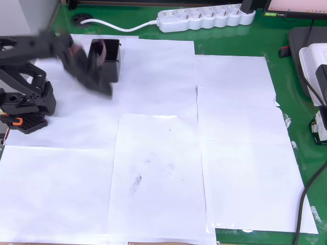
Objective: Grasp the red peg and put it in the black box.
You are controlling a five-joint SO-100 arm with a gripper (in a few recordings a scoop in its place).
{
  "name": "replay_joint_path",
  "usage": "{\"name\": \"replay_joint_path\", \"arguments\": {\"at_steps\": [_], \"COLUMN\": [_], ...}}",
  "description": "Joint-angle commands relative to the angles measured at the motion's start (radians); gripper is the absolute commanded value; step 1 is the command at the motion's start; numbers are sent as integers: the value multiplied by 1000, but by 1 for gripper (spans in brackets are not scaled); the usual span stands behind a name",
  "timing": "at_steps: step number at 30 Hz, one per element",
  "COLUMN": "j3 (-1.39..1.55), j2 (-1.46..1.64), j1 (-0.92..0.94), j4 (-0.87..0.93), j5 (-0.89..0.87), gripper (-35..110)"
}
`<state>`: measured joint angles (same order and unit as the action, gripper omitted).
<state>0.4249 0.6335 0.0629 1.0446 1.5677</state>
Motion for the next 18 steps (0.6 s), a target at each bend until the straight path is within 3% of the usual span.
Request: {"name": "replay_joint_path", "arguments": {"at_steps": [1,8,10,13,18], "j3": [-118,-249,-290,-321,-321], "j2": [-249,-552,-634,-719,-804], "j1": [-8,-69,-46,-38,-35], "j4": [138,301,377,399,446], "j5": [-6,-58,54,-74,-49], "gripper": [0,0,0,0,0]}}
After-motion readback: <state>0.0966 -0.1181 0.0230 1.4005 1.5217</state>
